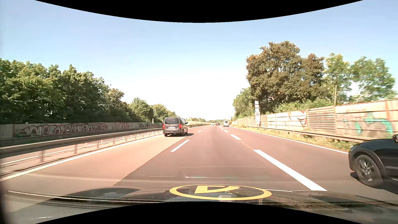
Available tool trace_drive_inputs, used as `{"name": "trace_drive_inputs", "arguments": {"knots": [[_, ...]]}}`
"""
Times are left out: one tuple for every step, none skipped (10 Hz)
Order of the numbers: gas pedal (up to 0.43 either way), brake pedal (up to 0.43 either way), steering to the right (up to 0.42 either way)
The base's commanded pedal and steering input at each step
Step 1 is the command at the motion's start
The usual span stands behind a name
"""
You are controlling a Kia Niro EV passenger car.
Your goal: Follow the waypoints while adhering to traffic rules and regulations
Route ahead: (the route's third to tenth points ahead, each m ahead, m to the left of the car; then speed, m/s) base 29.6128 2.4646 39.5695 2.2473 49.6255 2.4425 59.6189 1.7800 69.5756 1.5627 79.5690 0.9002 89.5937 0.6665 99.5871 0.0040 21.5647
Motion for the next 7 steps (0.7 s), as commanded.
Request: {"name": "trace_drive_inputs", "arguments": {"knots": [[0.22,0.0,0.003],[0.22,0.0,0.003],[0.22,0.0,0.003],[0.22,0.0,0.003],[0.22,0.0,0.003],[0.22,0.0,0.003],[0.22,0.0,0.003]]}}
